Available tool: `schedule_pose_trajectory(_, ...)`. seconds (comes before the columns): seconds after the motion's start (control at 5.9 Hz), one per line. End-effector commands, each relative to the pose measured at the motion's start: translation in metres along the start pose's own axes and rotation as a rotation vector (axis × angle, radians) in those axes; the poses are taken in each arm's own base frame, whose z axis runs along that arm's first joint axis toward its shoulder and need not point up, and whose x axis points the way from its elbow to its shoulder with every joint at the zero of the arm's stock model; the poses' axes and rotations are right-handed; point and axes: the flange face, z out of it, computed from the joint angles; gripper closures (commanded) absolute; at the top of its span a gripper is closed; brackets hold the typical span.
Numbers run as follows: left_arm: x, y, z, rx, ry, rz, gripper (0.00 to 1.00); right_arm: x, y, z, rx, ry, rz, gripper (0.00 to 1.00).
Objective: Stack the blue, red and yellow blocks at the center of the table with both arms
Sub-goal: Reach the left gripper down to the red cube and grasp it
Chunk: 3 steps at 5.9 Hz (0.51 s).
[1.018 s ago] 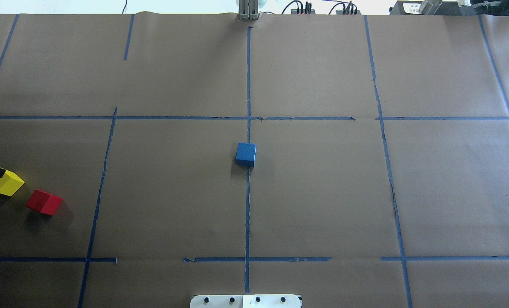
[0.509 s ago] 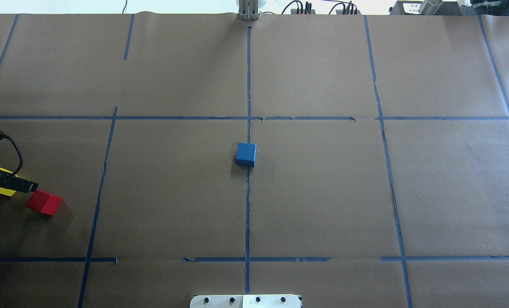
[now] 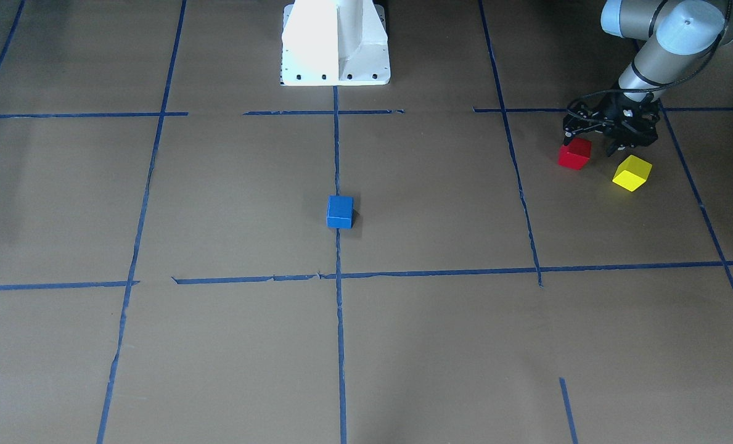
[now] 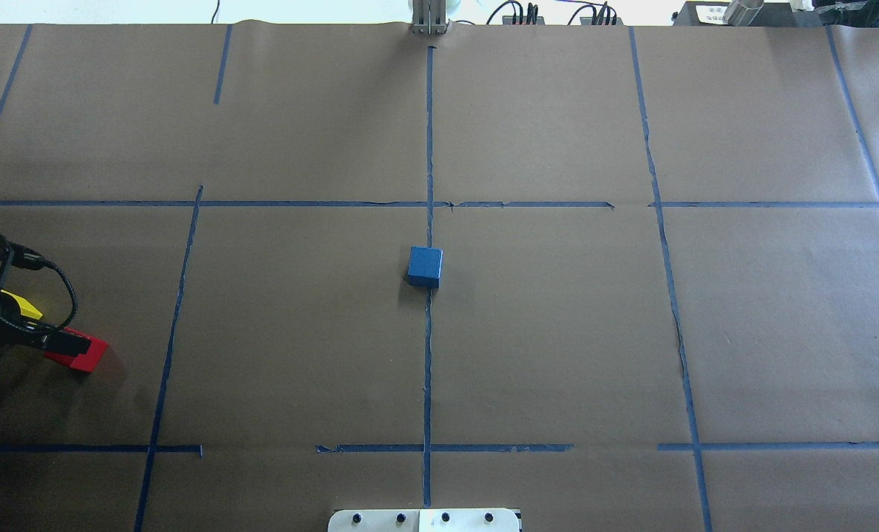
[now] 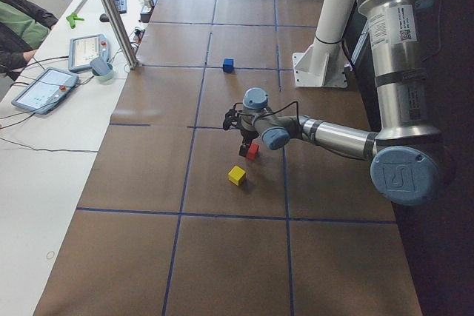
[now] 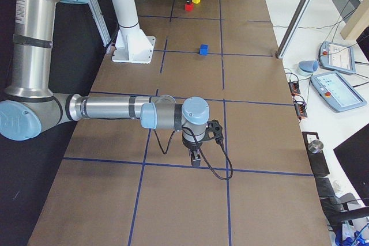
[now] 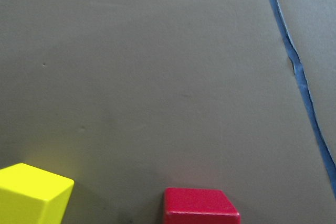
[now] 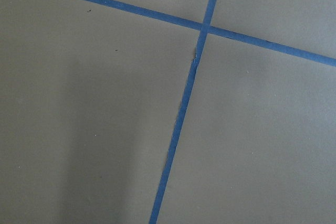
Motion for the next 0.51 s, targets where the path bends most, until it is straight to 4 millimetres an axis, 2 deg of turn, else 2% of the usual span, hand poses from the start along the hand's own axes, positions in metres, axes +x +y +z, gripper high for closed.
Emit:
schedule_pose_trajectory(0.0, 0.007, 0.006, 0.017, -0.035, -0.001, 0.014, 0.0, 0.001, 0.0, 0.001, -0.002, 0.0, 0.001, 0.0)
schedule_pose_trajectory(0.34, 0.006, 0.004, 0.036, -0.057, -0.009, 0.017, 0.0, 0.001, 0.0, 0.001, -0.002, 0.0, 0.001, 0.0)
